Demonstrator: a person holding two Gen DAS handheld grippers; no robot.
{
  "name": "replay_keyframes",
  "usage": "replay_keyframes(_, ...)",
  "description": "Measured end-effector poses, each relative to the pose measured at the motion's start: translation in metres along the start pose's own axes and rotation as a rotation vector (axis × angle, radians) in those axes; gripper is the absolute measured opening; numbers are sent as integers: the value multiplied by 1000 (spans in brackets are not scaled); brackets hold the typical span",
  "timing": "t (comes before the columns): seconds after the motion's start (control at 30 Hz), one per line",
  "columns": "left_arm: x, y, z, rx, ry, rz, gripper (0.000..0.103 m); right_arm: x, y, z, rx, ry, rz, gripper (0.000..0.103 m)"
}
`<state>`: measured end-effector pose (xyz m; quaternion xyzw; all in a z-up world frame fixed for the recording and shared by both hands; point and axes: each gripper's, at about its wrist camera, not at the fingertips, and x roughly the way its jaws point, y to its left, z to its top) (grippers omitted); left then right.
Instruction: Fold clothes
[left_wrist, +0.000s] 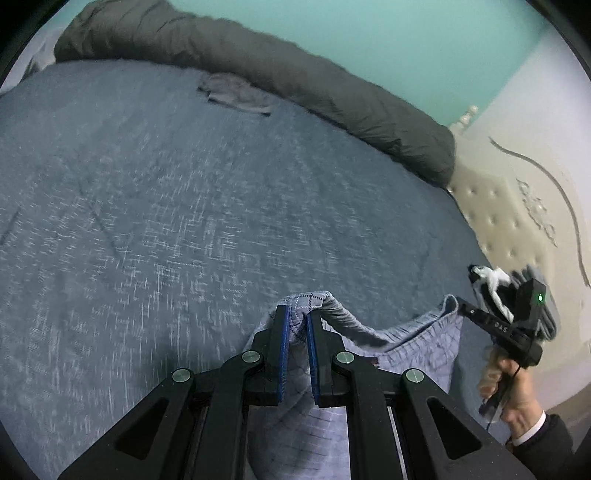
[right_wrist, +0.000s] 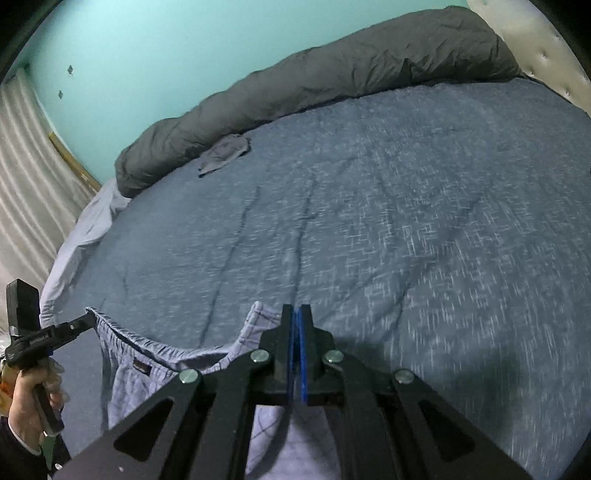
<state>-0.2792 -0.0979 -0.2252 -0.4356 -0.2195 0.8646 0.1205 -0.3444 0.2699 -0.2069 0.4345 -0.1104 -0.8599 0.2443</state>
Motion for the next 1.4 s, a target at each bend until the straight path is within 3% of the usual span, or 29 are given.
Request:
replay_keyframes(0.13,31,17,4,-65,45,6,11,29,-12,-2,30,69,-6,2)
replay_keyframes(0.27,35,26,1,-81,40,-3,17,26,-26,-9,91,59,-9,6)
replay_keyframes(0.33,34,29,-2,-81,31,-8,27,14,-30,-13,97,33,-16,31)
replay_keyframes(0.37,30,30,-3,-80,22,-12,32,6,-31,-15,96,17,-11,33)
replay_keyframes(0.4,26,31,-3,-80,12,-17,39,-1,-30,-18,90,6,4,33)
replay_keyframes(0.5,9,29,-10,-43,-18,-7,40,-20,-19,-30,13,12,19,33)
replay_keyframes(0.63,-6,26,-30,2,-47,19,40,-14,-11,-42,-70,64,-38,33)
replay_keyframes(0.83,-7,26,-53,7,-65,27,40,-5,1,-49,-117,88,3,24)
replay_keyframes(0.9,-3,26,-55,17,-55,35,40,3,6,-50,-139,120,-35,22)
replay_keyframes(1.1,1,33,-59,-22,-61,29,40,18,0,-52,-114,162,-54,2)
replay_keyframes(1.4,3,38,-55,-45,-66,22,41,-3,-16,-33,-49,58,-86,0)
